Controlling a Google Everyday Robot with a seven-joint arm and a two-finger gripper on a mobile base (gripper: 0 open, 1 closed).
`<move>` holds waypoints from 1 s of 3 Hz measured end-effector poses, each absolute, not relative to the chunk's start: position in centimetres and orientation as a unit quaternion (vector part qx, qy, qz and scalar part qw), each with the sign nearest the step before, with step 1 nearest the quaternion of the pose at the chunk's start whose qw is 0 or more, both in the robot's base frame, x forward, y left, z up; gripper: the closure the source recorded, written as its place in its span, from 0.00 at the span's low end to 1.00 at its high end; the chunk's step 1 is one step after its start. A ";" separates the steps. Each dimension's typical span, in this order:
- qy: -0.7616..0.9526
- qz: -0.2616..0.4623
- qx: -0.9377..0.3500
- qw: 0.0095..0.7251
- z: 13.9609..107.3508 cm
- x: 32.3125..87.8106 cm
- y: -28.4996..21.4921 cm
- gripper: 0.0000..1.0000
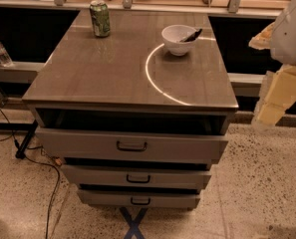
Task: Pick rxbar chocolate from white bowl and place on counter
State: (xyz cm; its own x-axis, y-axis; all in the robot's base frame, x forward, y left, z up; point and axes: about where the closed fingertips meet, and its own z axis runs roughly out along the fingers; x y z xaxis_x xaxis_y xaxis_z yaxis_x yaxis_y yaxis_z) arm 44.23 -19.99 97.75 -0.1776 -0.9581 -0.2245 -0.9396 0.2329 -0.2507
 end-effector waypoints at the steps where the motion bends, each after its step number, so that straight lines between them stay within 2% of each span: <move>1: 0.765 -0.024 -0.618 0.177 97.8 44.7 -19.6 0.00; 2: 0.756 -0.007 -0.614 0.228 98.2 48.7 -16.8 0.00; 3: 0.743 -0.003 -0.605 0.285 97.9 57.0 -12.2 0.00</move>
Offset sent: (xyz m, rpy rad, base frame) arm 0.0541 0.0418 0.0055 0.1678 -0.0838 0.0292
